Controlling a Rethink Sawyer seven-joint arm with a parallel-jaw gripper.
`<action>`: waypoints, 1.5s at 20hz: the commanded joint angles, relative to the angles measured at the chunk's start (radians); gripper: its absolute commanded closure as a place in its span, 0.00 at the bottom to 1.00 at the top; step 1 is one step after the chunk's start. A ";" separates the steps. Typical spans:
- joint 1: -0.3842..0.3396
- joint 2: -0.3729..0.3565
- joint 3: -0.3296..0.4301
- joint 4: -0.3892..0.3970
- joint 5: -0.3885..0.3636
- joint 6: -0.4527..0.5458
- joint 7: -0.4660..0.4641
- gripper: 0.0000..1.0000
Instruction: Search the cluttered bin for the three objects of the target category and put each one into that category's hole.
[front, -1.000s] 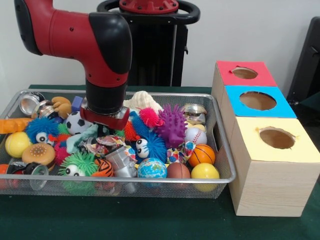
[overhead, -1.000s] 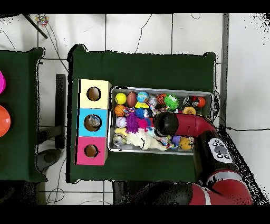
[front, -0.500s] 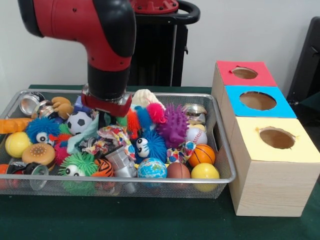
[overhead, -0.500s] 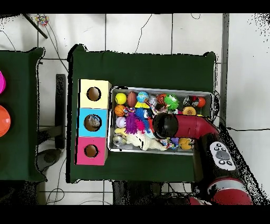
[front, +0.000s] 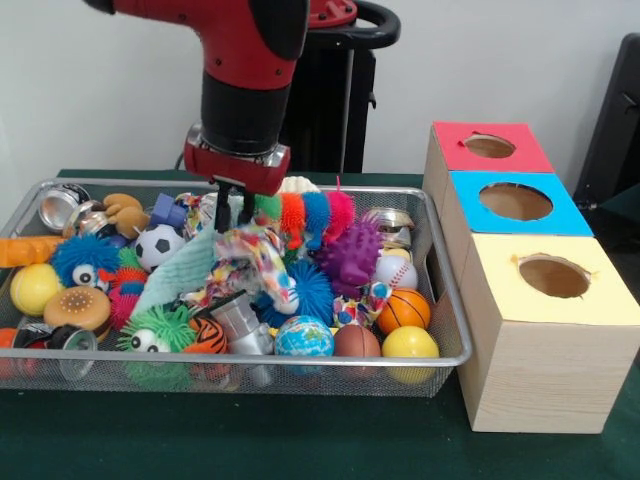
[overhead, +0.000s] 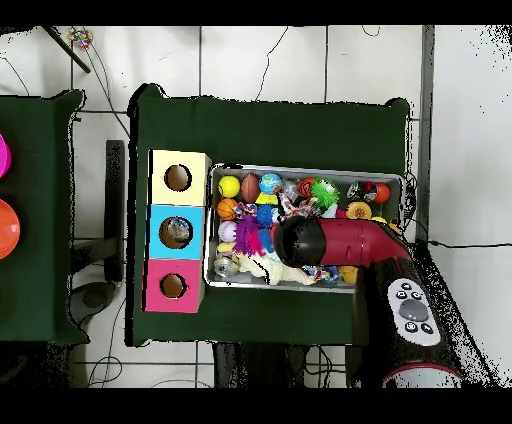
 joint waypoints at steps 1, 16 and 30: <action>0.028 -0.044 0.046 0.061 0.046 0.125 0.025 1.00; 0.077 -0.089 -0.032 0.070 0.012 0.075 0.035 1.00; 0.143 -0.172 -0.228 -0.074 -0.175 -0.013 0.080 1.00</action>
